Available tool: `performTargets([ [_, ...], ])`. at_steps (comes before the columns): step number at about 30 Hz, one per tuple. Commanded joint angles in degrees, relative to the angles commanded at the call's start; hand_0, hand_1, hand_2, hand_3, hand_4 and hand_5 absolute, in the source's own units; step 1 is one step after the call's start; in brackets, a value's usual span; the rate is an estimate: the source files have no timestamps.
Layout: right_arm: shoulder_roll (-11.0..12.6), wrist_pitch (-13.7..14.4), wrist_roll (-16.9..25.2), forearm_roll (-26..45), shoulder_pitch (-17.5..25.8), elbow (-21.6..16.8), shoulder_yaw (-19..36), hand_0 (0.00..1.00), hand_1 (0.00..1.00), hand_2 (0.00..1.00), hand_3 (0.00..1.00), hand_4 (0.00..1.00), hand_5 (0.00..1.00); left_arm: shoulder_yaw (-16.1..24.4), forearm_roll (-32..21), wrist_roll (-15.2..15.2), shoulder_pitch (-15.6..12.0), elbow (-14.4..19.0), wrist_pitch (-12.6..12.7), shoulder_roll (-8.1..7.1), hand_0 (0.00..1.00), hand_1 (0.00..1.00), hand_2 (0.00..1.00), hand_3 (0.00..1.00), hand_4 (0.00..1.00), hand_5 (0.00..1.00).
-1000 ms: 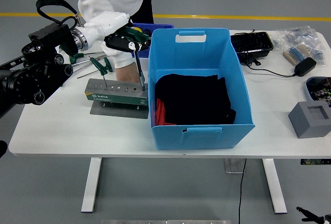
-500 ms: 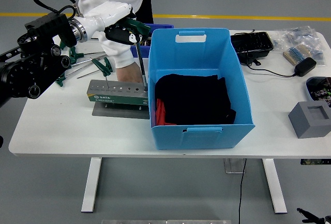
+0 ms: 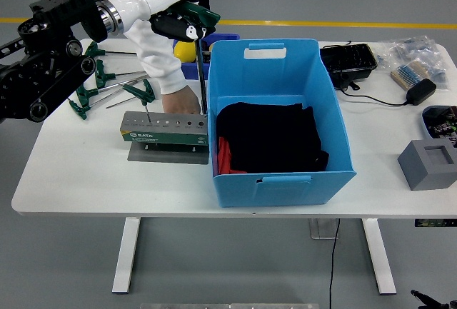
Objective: Lift tool from toolbox,place it in box,lift tool from toolbox,place it in box
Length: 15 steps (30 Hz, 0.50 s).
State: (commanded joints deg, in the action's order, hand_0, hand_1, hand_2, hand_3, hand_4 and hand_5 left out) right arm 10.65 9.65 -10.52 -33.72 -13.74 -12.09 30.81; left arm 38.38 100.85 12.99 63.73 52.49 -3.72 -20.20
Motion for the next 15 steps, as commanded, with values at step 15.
performTargets([
  [15,-0.04,-0.06,-0.35,-1.46,0.01,-0.13,0.73,0.637,0.62,0.681,0.561,0.813,0.665,0.37,-3.72,0.69,6.21,4.82,-0.89,3.99,0.169,0.002,0.002,0.008,0.646,0.516],
])
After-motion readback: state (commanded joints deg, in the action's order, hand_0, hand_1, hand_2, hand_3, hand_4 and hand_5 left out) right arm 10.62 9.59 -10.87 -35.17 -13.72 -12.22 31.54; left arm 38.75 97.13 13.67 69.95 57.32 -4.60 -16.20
